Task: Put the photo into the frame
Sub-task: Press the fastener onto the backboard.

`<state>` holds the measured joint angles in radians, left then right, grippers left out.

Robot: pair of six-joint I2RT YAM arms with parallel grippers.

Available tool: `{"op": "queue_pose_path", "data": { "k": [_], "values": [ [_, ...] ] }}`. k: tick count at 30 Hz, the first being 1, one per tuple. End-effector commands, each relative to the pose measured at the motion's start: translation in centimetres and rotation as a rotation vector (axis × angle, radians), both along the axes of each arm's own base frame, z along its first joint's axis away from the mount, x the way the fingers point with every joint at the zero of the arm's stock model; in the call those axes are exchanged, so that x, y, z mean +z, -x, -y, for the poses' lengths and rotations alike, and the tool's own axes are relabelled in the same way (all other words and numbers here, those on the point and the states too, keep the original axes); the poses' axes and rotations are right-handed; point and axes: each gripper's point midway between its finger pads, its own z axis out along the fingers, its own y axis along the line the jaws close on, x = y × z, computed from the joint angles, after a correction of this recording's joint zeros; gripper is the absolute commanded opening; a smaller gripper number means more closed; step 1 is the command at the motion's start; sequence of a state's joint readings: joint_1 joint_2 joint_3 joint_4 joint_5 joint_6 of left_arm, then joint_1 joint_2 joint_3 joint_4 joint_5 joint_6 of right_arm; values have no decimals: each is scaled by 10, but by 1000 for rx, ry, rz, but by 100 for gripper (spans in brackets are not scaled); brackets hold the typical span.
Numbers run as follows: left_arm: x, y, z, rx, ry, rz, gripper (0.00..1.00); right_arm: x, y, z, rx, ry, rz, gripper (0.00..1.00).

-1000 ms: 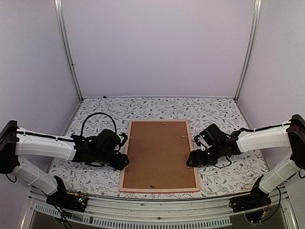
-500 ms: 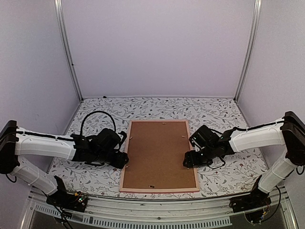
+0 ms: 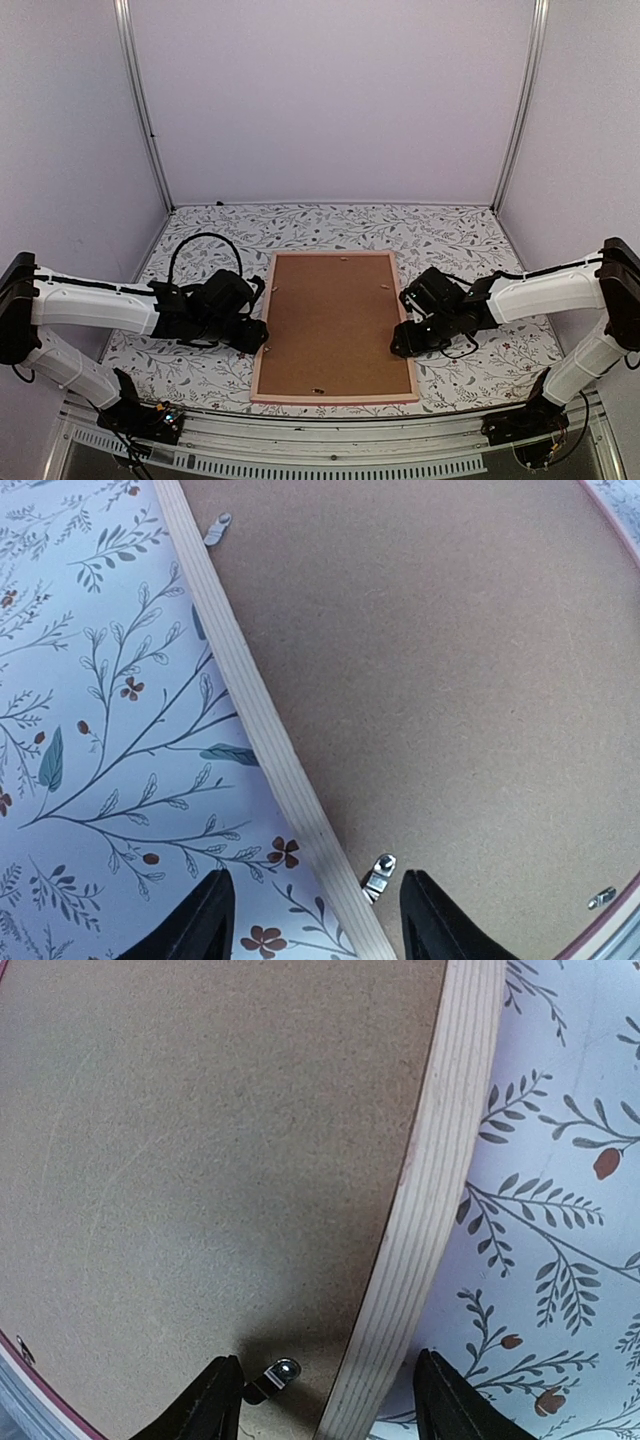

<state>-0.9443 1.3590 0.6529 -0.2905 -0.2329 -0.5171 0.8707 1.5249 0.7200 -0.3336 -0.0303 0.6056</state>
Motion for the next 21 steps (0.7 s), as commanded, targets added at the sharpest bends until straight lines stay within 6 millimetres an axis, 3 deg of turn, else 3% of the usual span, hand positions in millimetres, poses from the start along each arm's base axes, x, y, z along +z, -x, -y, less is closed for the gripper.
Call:
{"op": "queue_pose_path", "data": {
  "k": [1, 11, 21],
  "values": [
    [5, 1, 1, 0, -1, 13, 58, -26, 32, 34, 19, 141, -109, 59],
    [5, 1, 1, -2, -3, 12, 59, -22, 30, 34, 31, 152, -102, 42],
    [0, 3, -1, -6, -15, 3, 59, -19, 29, 29, 75, 134, -89, 32]
  ]
}}
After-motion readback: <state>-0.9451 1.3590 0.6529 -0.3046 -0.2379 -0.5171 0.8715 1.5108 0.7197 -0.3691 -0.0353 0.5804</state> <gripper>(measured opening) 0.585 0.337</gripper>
